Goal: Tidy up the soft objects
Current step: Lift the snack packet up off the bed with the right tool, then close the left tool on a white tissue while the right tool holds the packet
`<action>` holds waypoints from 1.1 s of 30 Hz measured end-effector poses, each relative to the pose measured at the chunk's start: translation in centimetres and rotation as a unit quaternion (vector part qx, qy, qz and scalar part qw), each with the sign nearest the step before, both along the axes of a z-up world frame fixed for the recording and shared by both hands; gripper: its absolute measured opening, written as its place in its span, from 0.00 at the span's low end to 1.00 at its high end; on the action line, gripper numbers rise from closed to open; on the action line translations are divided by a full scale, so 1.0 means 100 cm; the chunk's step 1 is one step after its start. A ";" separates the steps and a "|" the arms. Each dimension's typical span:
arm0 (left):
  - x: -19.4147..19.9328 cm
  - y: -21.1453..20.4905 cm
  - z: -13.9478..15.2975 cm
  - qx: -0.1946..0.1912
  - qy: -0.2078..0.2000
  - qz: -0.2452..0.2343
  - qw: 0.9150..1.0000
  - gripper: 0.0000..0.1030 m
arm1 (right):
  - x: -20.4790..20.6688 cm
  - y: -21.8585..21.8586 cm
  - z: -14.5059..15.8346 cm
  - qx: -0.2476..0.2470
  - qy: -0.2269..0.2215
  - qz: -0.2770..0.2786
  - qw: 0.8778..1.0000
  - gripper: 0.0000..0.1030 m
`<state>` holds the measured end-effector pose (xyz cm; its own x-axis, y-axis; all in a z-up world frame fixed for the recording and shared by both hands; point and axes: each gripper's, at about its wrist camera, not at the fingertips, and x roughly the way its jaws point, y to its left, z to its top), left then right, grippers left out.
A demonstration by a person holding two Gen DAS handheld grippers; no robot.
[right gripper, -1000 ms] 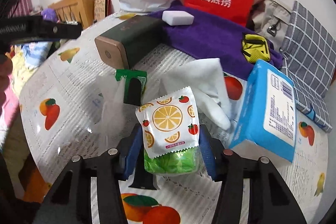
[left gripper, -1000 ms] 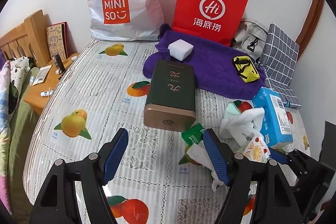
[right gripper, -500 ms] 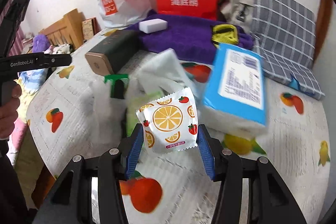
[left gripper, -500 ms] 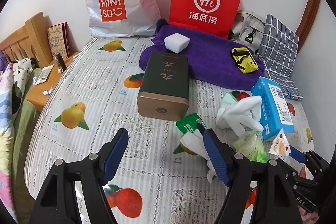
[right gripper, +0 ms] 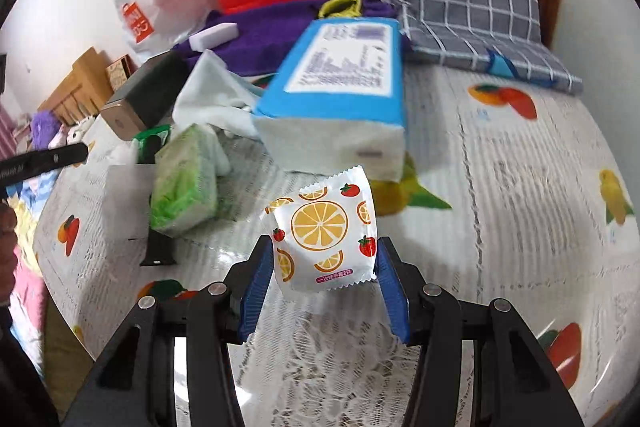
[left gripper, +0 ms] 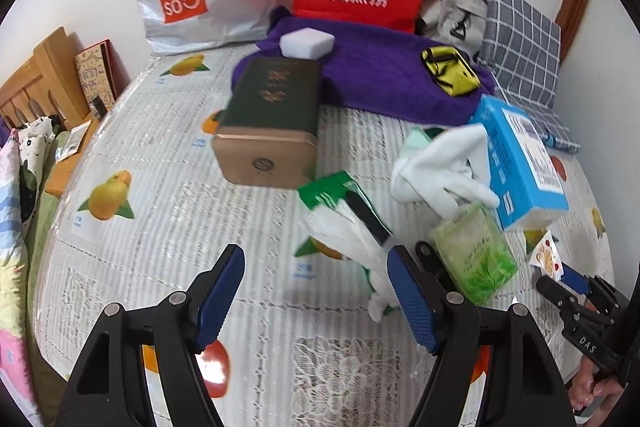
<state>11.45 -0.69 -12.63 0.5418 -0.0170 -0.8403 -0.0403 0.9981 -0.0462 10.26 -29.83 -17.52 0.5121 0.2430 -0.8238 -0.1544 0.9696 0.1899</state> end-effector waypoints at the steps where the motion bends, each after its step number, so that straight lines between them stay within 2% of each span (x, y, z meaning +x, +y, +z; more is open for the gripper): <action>1: 0.000 -0.002 -0.002 0.003 0.002 0.002 1.000 0.70 | 0.000 -0.002 -0.002 0.000 0.000 -0.001 1.000 0.49; 13: 0.017 0.004 -0.020 -0.001 0.007 0.028 1.000 0.69 | 0.003 -0.005 -0.006 0.003 -0.007 0.008 1.000 0.49; 19: 0.030 -0.005 -0.036 -0.001 0.022 0.022 1.000 0.63 | 0.009 -0.004 -0.007 0.003 -0.008 0.011 1.000 0.50; 22: 0.035 -0.009 -0.042 -0.010 0.027 0.013 0.999 0.49 | 0.011 -0.004 -0.007 0.000 -0.008 0.013 1.000 0.50; 24: 0.038 -0.010 -0.044 -0.019 0.028 0.009 0.999 0.32 | 0.014 -0.004 -0.008 -0.003 -0.008 0.014 1.000 0.50; 25: 0.039 -0.010 -0.045 -0.025 0.029 0.005 0.999 0.29 | 0.014 -0.003 -0.008 -0.004 -0.008 0.014 1.000 0.50; 27: 0.040 -0.008 -0.044 -0.032 0.028 0.001 0.999 0.15 | 0.015 -0.002 -0.008 -0.007 -0.008 0.015 1.000 0.50; 29: 0.040 -0.006 -0.043 -0.036 0.027 -0.004 0.999 0.11 | 0.016 -0.003 -0.008 -0.006 -0.007 0.015 1.000 0.50; 33: 0.036 0.003 -0.038 -0.036 0.021 -0.001 0.999 0.09 | 0.016 -0.003 -0.007 -0.006 -0.005 0.011 1.000 0.50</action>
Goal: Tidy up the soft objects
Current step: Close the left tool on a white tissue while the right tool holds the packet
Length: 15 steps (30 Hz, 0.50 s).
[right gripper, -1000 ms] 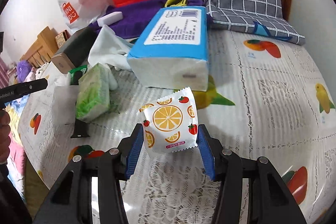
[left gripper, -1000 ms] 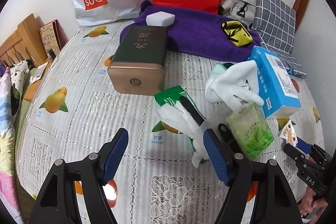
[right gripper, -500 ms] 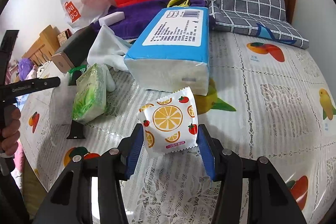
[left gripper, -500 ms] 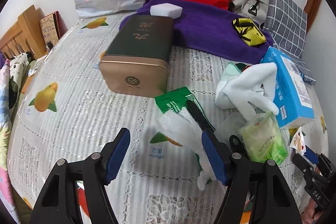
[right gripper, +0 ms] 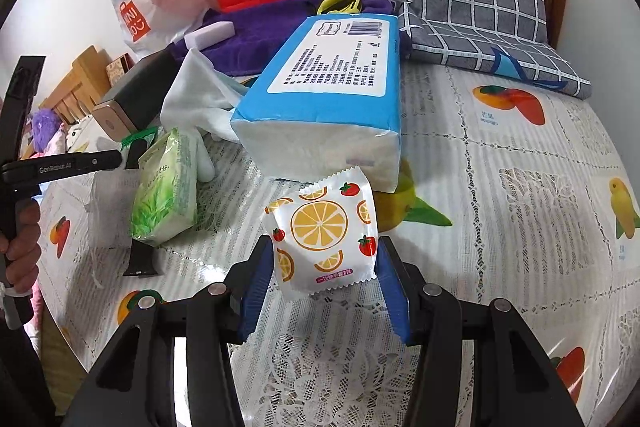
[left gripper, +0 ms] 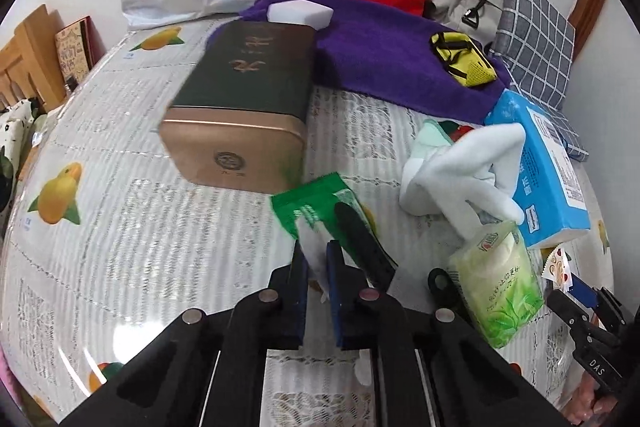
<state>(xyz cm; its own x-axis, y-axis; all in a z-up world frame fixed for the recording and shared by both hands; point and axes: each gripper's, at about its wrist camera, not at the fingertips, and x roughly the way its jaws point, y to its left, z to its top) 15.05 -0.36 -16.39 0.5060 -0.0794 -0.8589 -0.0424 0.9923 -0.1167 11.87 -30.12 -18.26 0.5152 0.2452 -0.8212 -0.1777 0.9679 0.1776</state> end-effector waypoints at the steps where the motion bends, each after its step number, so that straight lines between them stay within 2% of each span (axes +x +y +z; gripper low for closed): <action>1: -0.001 0.003 0.002 0.000 -0.001 0.001 1.000 0.08 | 0.000 0.000 0.000 0.000 0.001 -0.001 1.000 0.50; 15: -0.014 0.022 0.025 0.032 -0.026 -0.026 0.999 0.06 | -0.008 0.003 0.013 -0.009 -0.010 0.002 1.000 0.49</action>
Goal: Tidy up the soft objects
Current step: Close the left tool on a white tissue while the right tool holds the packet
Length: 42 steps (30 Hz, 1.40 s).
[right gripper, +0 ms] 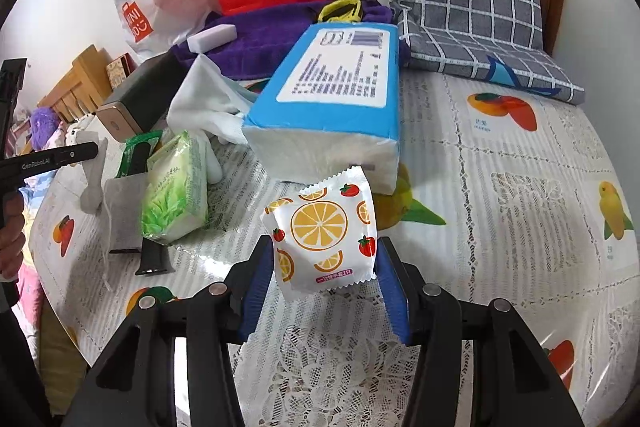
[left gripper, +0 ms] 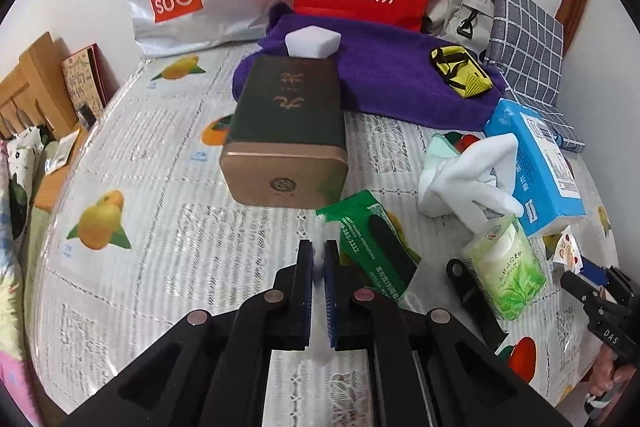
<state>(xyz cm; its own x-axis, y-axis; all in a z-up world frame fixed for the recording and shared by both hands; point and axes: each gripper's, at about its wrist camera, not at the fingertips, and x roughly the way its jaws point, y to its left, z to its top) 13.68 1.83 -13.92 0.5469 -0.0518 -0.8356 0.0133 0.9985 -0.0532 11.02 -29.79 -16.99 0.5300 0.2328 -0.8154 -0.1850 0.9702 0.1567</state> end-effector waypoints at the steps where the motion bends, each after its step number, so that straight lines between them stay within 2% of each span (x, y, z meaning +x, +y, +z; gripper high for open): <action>1: -0.001 0.000 0.002 0.004 -0.002 -0.003 1.000 0.06 | 0.000 0.001 0.002 -0.002 -0.002 0.001 1.000 0.49; 7: -0.005 0.005 0.010 0.010 -0.012 -0.006 1.000 0.06 | -0.002 0.005 0.013 0.000 -0.010 0.007 1.000 0.49; 26: -0.010 0.021 0.049 -0.023 -0.051 0.014 0.998 0.06 | -0.005 0.032 0.062 -0.002 -0.050 0.028 0.998 0.49; 42: 0.008 0.023 0.083 -0.029 -0.079 0.015 0.996 0.06 | 0.027 0.042 0.095 -0.008 -0.070 0.024 0.997 0.49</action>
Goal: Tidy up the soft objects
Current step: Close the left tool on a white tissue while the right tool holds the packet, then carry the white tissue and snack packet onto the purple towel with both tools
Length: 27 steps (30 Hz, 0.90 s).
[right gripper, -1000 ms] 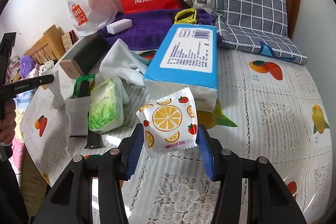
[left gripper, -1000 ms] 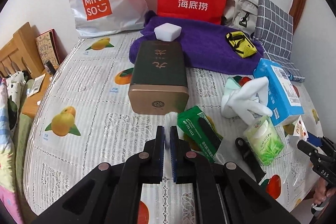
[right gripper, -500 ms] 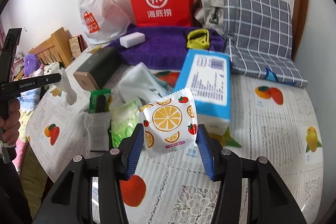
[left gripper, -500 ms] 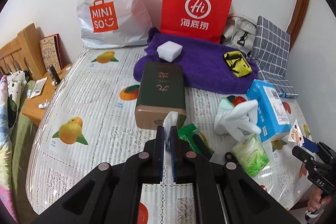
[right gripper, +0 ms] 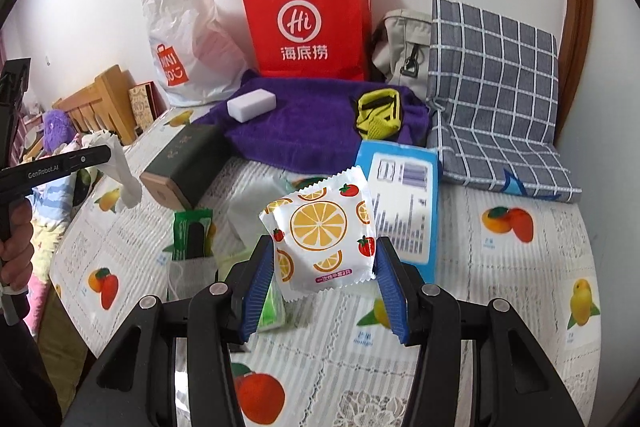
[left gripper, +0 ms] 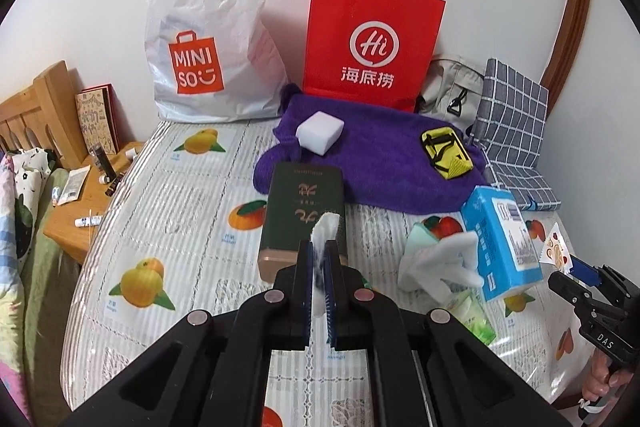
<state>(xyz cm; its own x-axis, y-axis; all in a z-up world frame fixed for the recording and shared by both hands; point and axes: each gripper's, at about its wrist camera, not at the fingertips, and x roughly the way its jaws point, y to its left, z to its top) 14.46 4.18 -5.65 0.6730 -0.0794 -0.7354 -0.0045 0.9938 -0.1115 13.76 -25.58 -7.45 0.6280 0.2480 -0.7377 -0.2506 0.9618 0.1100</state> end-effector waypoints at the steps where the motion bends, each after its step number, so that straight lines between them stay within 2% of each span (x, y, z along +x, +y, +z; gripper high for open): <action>1: 0.003 0.000 0.002 -0.001 -0.002 0.000 1.000 0.06 | 0.002 0.000 0.002 0.000 -0.002 0.000 1.000 0.49; 13: 0.040 -0.002 0.012 -0.005 -0.003 0.002 1.000 0.06 | 0.044 -0.001 0.009 0.002 0.006 -0.017 1.000 0.49; 27: 0.092 -0.008 0.009 -0.003 0.009 0.003 1.000 0.06 | 0.120 -0.001 0.009 0.007 0.007 -0.034 0.999 0.49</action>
<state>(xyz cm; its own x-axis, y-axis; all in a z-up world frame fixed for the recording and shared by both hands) 23.65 3.40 -4.76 0.6598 -0.0792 -0.7472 -0.0125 0.9931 -0.1164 25.72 -25.71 -6.57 0.6335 0.2166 -0.7428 -0.1839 0.9747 0.1274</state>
